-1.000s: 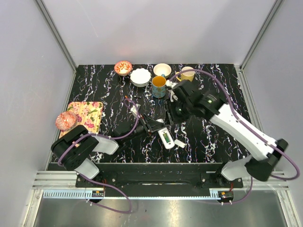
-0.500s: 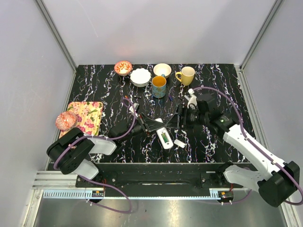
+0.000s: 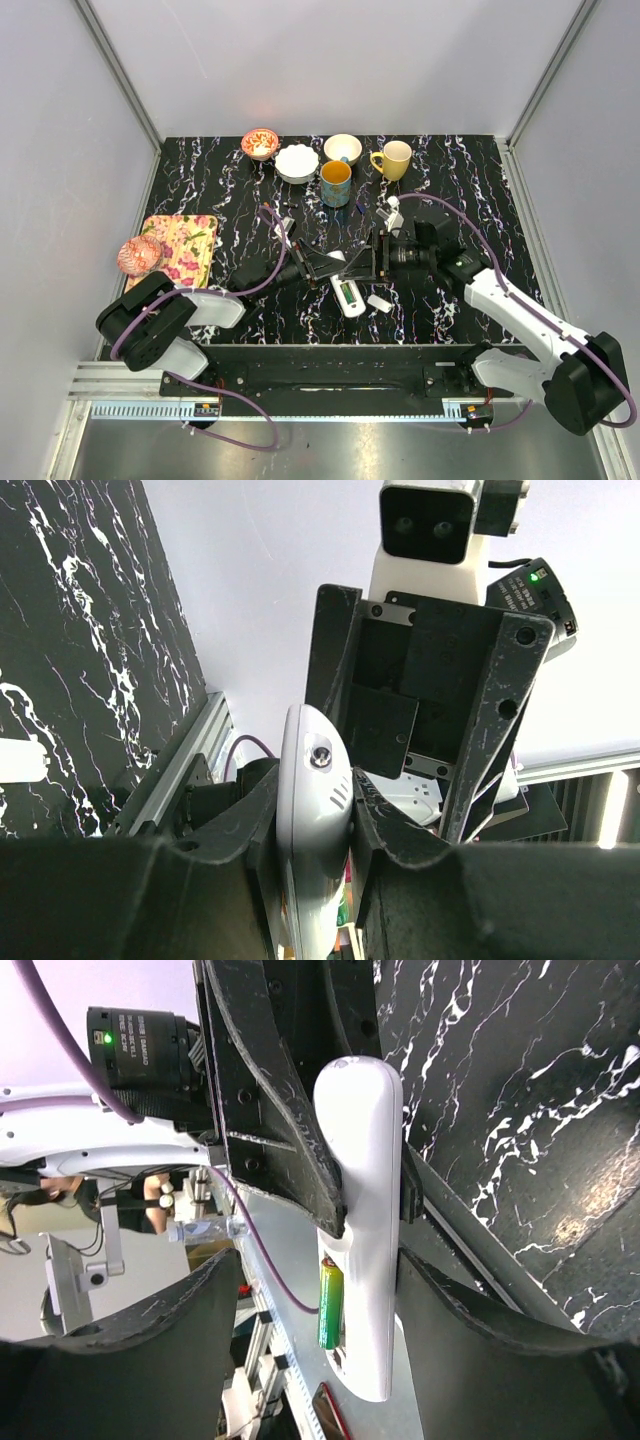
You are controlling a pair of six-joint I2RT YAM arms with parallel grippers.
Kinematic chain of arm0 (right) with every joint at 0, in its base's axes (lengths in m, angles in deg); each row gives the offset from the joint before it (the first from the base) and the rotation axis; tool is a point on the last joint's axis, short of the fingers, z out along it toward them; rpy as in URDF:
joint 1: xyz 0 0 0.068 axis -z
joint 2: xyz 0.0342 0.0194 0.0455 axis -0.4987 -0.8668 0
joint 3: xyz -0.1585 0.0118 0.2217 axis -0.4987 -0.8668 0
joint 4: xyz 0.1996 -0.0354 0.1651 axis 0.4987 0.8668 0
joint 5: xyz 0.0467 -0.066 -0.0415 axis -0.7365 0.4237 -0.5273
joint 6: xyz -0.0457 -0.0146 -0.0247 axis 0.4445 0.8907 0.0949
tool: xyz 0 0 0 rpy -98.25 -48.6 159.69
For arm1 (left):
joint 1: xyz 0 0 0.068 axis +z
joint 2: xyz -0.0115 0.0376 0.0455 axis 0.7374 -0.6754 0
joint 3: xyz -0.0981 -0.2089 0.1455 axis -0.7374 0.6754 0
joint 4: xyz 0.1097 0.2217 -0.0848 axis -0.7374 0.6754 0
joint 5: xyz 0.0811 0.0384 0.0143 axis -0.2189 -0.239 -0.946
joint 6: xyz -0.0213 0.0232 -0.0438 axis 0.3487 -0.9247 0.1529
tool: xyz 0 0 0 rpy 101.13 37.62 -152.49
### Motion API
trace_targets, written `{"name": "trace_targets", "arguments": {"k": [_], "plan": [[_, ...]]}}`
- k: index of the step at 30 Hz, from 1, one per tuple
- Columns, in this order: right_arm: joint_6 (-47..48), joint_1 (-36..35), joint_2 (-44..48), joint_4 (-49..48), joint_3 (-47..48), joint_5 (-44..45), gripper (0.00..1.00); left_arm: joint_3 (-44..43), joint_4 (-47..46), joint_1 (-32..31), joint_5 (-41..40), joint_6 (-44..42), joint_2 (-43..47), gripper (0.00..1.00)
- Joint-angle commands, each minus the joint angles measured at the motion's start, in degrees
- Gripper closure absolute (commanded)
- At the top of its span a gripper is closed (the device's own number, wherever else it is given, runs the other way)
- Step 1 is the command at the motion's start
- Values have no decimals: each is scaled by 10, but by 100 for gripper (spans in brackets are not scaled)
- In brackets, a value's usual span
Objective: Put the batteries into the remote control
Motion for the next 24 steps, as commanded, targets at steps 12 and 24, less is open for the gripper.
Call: {"name": "trace_targets", "arguments": {"k": [12,24], "plan": [[-43,1,-5,-64,-38,-90,33,-18,-238,3,5,2,26,100],[-41,1,-15,-60,-47,-114,39,-17,-238,5,5,1,33,100]]}}
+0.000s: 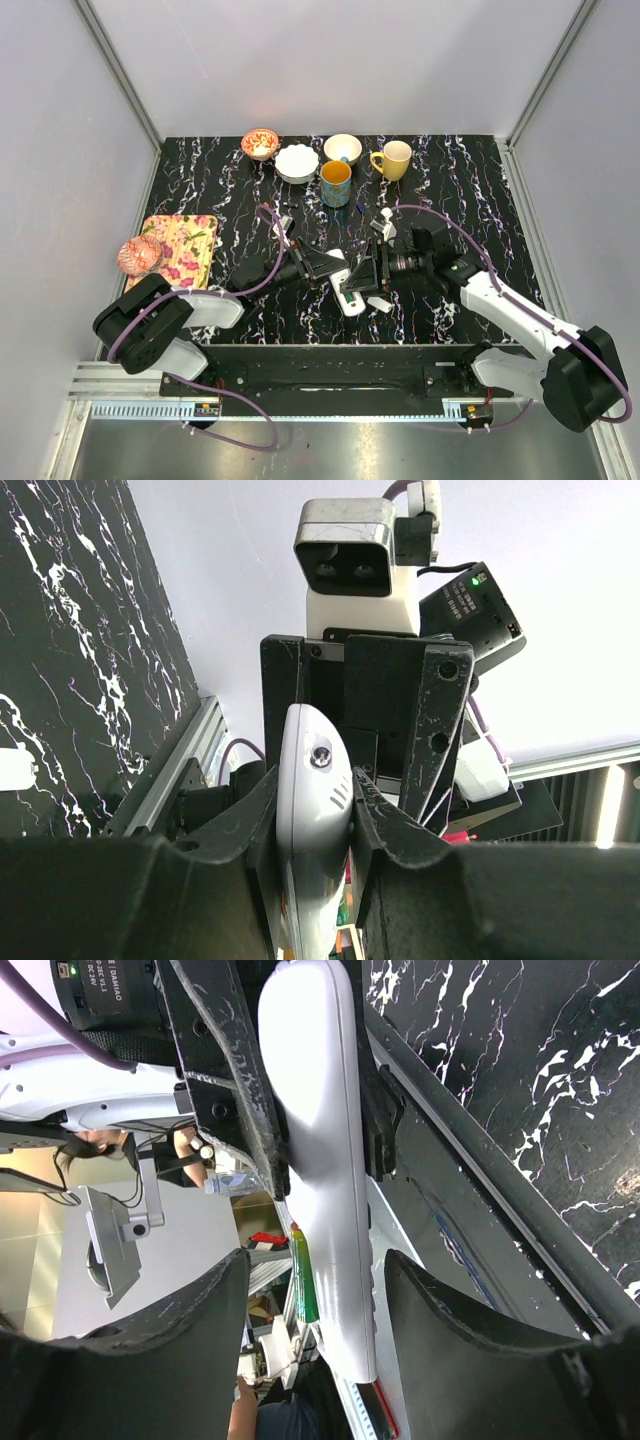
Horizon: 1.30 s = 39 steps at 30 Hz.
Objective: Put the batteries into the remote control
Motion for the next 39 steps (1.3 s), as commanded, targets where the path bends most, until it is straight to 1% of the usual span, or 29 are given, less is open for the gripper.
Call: {"name": "trace_targets", "arguments": {"k": [1,12,21,28,39], "plan": [[2,2,-4,-18,-2,-30,39,-16,-237,4,5,1,21,100],[8,2,-11,-14,-6,-32,43,-17,-238,3,4,1,29,100],[6,0,-20,-26,-7,-33,51,-12,-237,3,5,-1,35,100],[4,1,-28,-30,-7,-36,54,-15,-237,4,5,-1,35,100],[-23,1,-54,-50,-12,-56,59,-17,-237,1,8,-4,43,100]]}}
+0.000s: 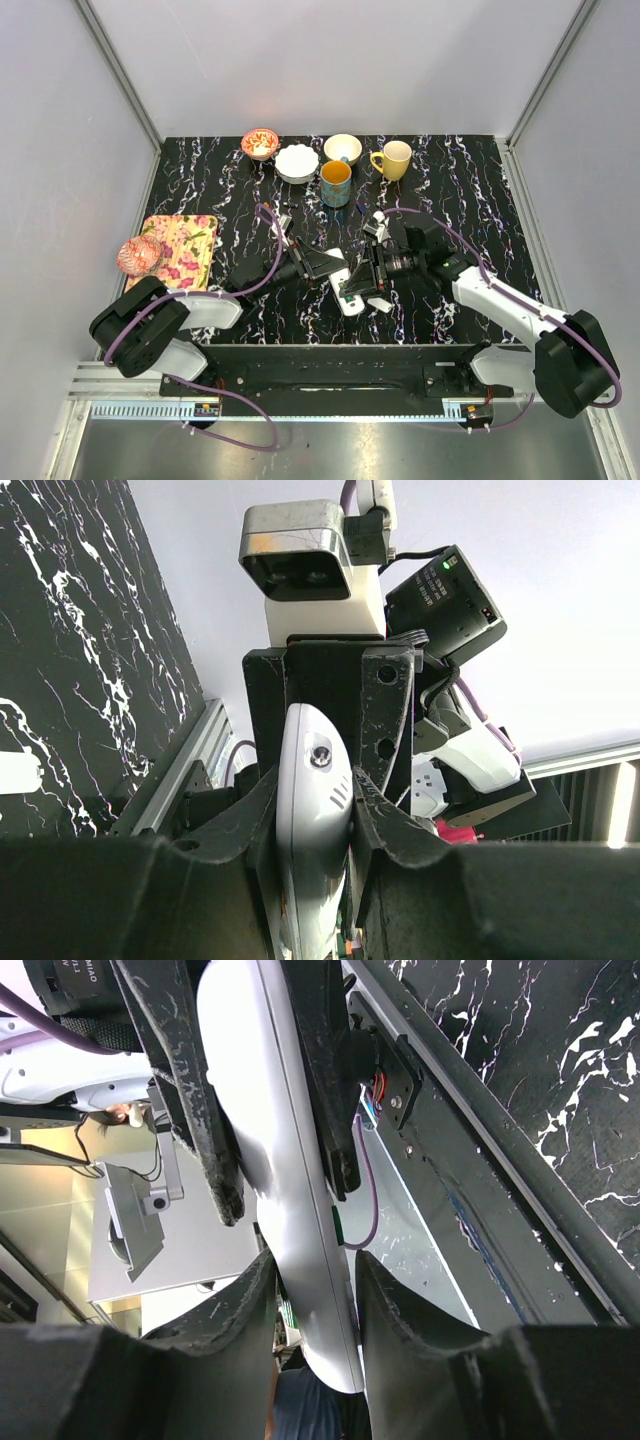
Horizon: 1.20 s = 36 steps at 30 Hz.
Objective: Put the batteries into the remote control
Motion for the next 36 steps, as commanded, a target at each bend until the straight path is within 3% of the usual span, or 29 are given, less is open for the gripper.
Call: {"name": "trace_targets", "arguments": {"k": [1,17,36], "plan": [[-15,1,-10,-13,-5,-4,59,-17,-248,-2,9,6,30,100],[-48,1,-23,-60,-18,0,77,-24,-248,-10,13,-2,31,100],[-68,0,-12,-96,-2,95,91,-31,-244,-58,-47,-6,-3,100]]}}
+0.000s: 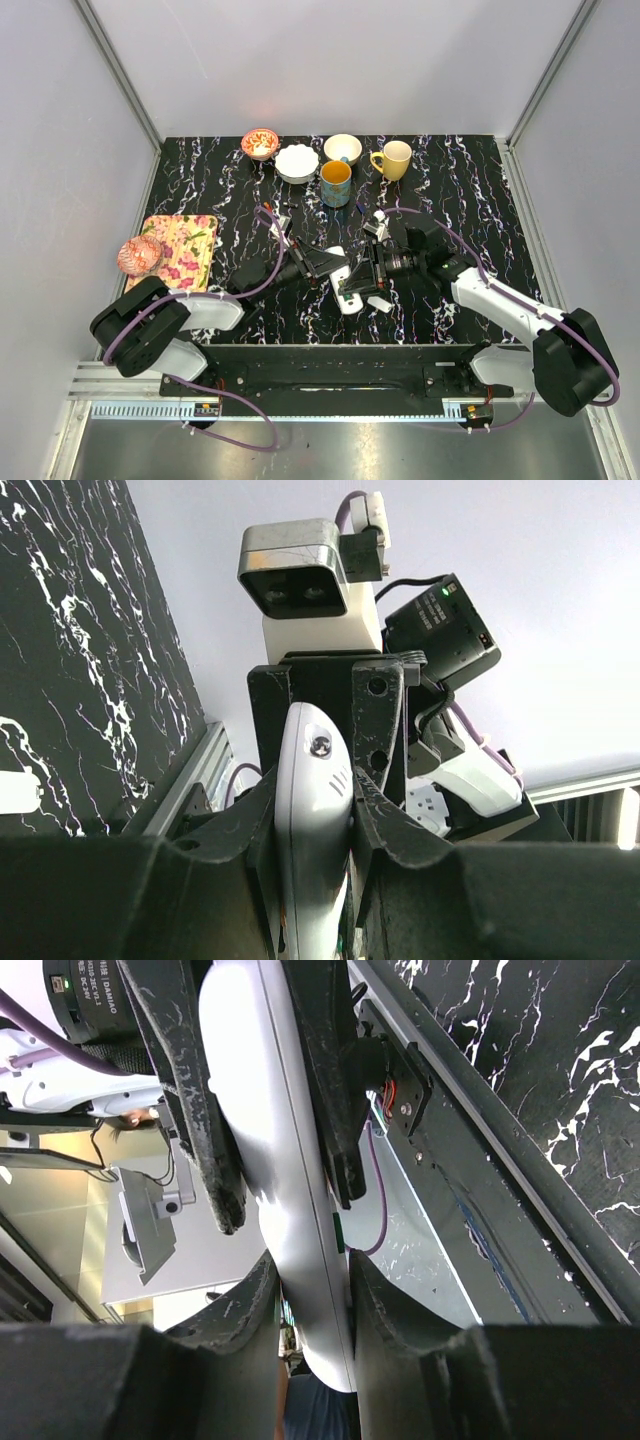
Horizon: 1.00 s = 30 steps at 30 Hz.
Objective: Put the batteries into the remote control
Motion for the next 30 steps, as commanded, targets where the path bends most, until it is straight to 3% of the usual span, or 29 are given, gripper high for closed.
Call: {"name": "trace_targets", "arguments": {"k": [1,5,13,20,28,30], "plan": [[-30,0,-6,-48,10,102,94,-31,-245,-42,-6,-4,-5,100],[-35,-3,-7,-60,9,111,100,-35,-231,-56,-25,-23,-5,100],[-30,-9,-11,-47,15,142,100,-43,-135,-75,-39,-67,23,100],[-25,-10,-8,-38,21,177,100,-40,-112,-83,-25,-72,31,100],[2,-9,-7,3,53,142,100,-30,-152,-60,23,-33,6,100],[9,-7,-7,14,59,120,100,-21,-190,-43,31,-17,-10,94]]}}
